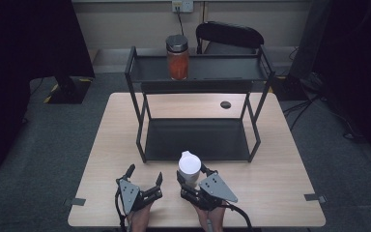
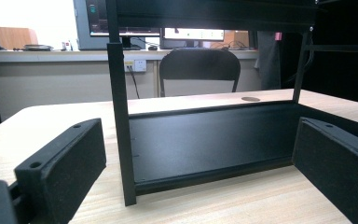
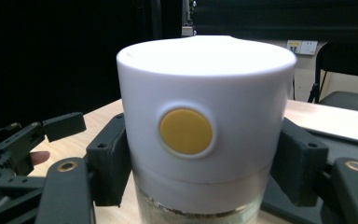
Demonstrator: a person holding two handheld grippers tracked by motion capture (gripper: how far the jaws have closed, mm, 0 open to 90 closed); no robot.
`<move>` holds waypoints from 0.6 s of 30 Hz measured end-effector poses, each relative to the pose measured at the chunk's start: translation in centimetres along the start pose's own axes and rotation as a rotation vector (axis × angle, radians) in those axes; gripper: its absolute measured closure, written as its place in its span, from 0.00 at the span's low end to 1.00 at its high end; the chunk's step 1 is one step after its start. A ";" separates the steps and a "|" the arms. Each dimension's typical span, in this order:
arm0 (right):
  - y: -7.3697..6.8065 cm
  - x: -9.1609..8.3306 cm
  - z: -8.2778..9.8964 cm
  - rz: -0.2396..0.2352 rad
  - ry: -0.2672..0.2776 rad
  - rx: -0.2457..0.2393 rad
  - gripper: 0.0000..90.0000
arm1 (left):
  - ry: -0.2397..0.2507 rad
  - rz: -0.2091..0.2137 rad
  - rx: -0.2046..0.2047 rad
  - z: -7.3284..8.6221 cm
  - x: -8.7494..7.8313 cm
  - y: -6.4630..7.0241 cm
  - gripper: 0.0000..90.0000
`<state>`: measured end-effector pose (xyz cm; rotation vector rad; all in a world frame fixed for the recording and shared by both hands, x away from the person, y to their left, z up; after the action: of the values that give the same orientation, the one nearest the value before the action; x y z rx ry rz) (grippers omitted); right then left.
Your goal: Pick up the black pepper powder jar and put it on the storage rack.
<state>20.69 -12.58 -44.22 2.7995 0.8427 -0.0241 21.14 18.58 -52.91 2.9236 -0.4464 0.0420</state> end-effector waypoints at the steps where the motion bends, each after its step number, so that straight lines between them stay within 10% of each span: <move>1: 0.1 0.0 -0.2 0.000 0.001 -0.005 0.33 | 0.000 0.000 0.000 0.0 0.0 0.0 0.02; 18: 3.5 0.1 -5.6 0.029 0.040 -0.034 0.33 | 0.001 -0.012 -0.002 0.0 0.0 0.1 0.02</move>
<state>22.44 -14.12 -38.10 2.7882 0.8032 0.0507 21.10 18.45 -52.89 2.9243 -0.4287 0.0415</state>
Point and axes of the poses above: each handheld gripper's, and its own axes: x roughly forward along the jaws, z roughly out of its underside, y roughly to its right, the point moved 5 cm from there along x, roughly forward along the jaws, and after that the axes turned 11 degrees about -x, right-handed, at the moved point
